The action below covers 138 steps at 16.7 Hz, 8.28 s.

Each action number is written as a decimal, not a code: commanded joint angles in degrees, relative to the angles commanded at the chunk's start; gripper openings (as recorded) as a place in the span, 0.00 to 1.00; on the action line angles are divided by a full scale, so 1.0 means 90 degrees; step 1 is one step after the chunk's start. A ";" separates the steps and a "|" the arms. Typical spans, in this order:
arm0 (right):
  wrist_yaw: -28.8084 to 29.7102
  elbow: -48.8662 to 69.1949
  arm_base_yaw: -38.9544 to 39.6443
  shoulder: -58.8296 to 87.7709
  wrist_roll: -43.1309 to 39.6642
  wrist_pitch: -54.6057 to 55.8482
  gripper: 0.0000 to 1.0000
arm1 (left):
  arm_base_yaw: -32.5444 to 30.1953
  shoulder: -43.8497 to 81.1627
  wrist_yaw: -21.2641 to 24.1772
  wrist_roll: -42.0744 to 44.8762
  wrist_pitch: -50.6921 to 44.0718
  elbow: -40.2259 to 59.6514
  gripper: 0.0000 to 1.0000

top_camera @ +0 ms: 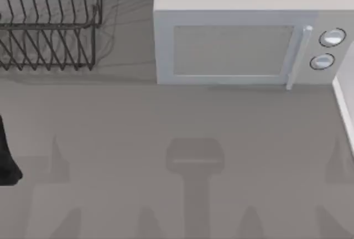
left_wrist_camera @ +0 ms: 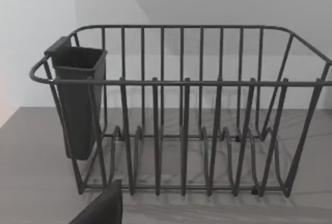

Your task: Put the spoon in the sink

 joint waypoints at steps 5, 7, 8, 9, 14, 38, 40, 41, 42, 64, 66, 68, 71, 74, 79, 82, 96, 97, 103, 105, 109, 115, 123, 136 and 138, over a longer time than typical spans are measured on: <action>0.0006 0.0353 -0.0042 0.0421 0.0276 -0.0397 1.00 | 0.0000 0.0000 0.0000 0.0000 0.0000 0.0000 1.00; 0.0006 0.0813 -0.0089 0.1030 0.0639 -0.0923 1.00 | 0.0000 0.0000 0.0000 0.0000 0.0000 0.0000 1.00; 0.0005 0.1093 -0.0118 0.1442 0.0864 -0.1252 1.00 | 0.0000 0.0000 0.0000 0.0000 0.0000 0.0000 1.00; 0.0003 0.1394 -0.0148 0.1919 0.1109 -0.1614 1.00 | 0.0000 0.0000 0.0000 0.0000 0.0000 0.0000 1.00; -0.0014 0.3035 -0.0329 0.4868 0.2495 -0.3670 1.00 | 0.0000 0.0000 0.0000 0.0000 0.0000 0.0000 1.00; 0.0022 0.4664 -0.0625 0.9773 0.4632 -0.4789 1.00 | 0.0000 0.0000 0.0000 0.0000 0.0000 0.0000 1.00; 0.0022 0.4327 -0.0628 1.0073 0.4639 -0.4161 1.00 | 0.0000 0.0000 0.0000 0.0000 0.0000 0.0000 1.00; 0.0022 0.4203 -0.0628 1.0189 0.4642 -0.3946 1.00 | 0.0000 0.0000 0.0000 0.0000 0.0000 0.0000 1.00; 0.0022 0.4112 -0.0627 1.0273 0.4644 -0.3797 1.00 | 0.0000 0.0000 0.0000 0.0000 0.0000 0.0000 1.00; 0.0022 0.4053 -0.0627 1.0326 0.4645 -0.3702 0.00 | 0.0000 0.0000 0.0000 0.0000 0.0000 0.0000 1.00; 0.0022 0.4053 -0.0627 1.0326 0.4645 -0.3702 0.00 | 0.0000 0.0000 0.0000 0.0000 0.0000 0.0000 1.00; 0.0022 0.4053 -0.0627 1.0326 0.4645 -0.3702 0.00 | 0.0000 0.0000 0.0000 0.0000 0.0000 0.0000 1.00; 0.0148 0.4403 -0.0603 0.9865 0.4615 -0.4357 0.00 | 0.0000 0.0000 0.0000 0.0000 0.0000 0.0000 1.00; 0.0150 0.4855 -0.0593 0.9632 0.4603 -0.5017 0.00 | 0.0000 0.0000 0.0000 0.0000 0.0000 0.0000 1.00; 0.0149 0.5819 -0.0622 0.9029 0.4586 -0.6764 0.00 | 0.0000 0.0000 0.0000 0.0000 0.0000 0.0000 1.00; 0.0148 0.6100 -0.0628 0.8791 0.4560 -0.7144 0.00 | 0.0000 0.0000 0.0000 0.0000 0.0000 0.0000 1.00; 0.0150 0.9069 -0.0690 1.1274 0.4580 -0.8275 0.00 | 0.0000 0.0000 0.0000 0.0000 0.0000 0.0000 1.00; 0.0150 0.9729 -0.0704 1.1735 0.4572 -0.8485 0.00 | 0.0000 0.0000 0.0000 0.0000 0.0000 0.0000 1.00; 0.0152 1.4159 -0.0851 1.4601 0.4512 -0.9783 0.00 | 0.0000 0.0000 0.0000 0.0000 0.0000 0.0000 1.00; 0.0152 1.5443 -0.0906 1.5462 0.4481 -1.0148 0.00 | 0.0000 0.0000 0.0000 0.0000 0.0000 0.0000 1.00; 0.0150 1.7415 -0.0976 1.6769 0.4384 -1.0644 0.00 | 0.0000 0.0000 0.0000 0.0000 0.0000 0.0000 1.00; 0.0146 1.8477 -0.1008 1.7456 0.4292 -1.0860 0.00 | 0.0000 0.0000 0.0000 0.0000 0.0000 0.0000 1.00; 0.0150 1.8933 -0.0962 1.7839 0.4301 -1.1061 0.00 | 0.0000 0.0000 0.0000 0.0000 0.0000 0.0000 1.00; 0.0179 2.1650 -0.0996 1.9534 0.4311 -1.1956 0.00 | 0.0000 0.0000 0.0000 0.0000 0.0000 0.0000 1.00; 0.0179 2.1650 -0.0996 1.9534 0.4311 -1.1956 0.08 | 0.0000 0.0000 0.0000 0.0000 0.0000 0.0000 1.00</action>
